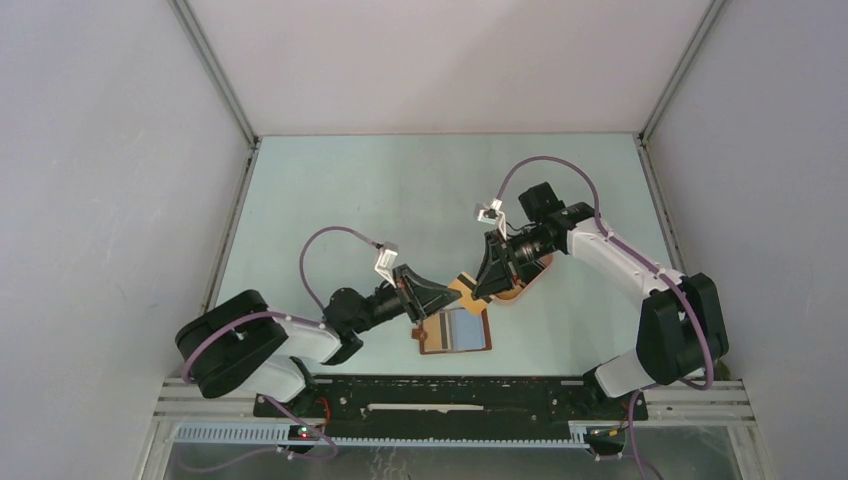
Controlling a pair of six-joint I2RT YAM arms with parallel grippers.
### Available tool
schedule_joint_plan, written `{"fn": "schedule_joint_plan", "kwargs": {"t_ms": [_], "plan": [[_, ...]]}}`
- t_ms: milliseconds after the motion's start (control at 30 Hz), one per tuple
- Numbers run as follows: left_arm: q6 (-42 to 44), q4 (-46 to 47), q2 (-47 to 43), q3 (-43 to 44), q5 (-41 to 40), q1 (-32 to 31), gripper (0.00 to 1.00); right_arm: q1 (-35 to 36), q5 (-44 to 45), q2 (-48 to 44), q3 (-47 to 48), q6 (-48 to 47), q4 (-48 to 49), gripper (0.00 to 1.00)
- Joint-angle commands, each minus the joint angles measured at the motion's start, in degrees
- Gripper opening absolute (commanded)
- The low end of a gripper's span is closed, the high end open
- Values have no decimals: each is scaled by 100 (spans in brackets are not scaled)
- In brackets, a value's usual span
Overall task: Put the credit cards into the card holder
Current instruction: Pick up the credit card from the storage box, then insert the credit card into the card holder.
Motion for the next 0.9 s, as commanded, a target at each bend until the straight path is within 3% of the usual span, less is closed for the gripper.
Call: {"fn": "schedule_joint_plan", "kwargs": {"t_ms": [0, 67, 133, 333, 467, 600, 867], "plan": [[-155, 339, -37, 126, 391, 200, 0, 116, 226, -77, 336, -364, -260, 43], [-267, 340, -29, -5, 547, 309, 0, 132, 440, -159, 394, -577, -421, 59], [-427, 331, -18, -169, 766, 452, 0, 137, 782, -271, 436, -808, -583, 68], [-877, 186, 45, -618, 1516, 852, 0, 74, 1912, -717, 319, -1243, -619, 77], [-1097, -466, 232, -579, 1968, 989, 0, 71, 2308, -719, 222, -1238, -494, 75], [-760, -1592, -23, -518, 1932, 1001, 0, 130, 2389, -439, 220, -1237, -540, 68], [797, -5966, -1741, 262, 1007, 1003, 0, 866, 3165, 163, 131, -1424, -379, 40]]}}
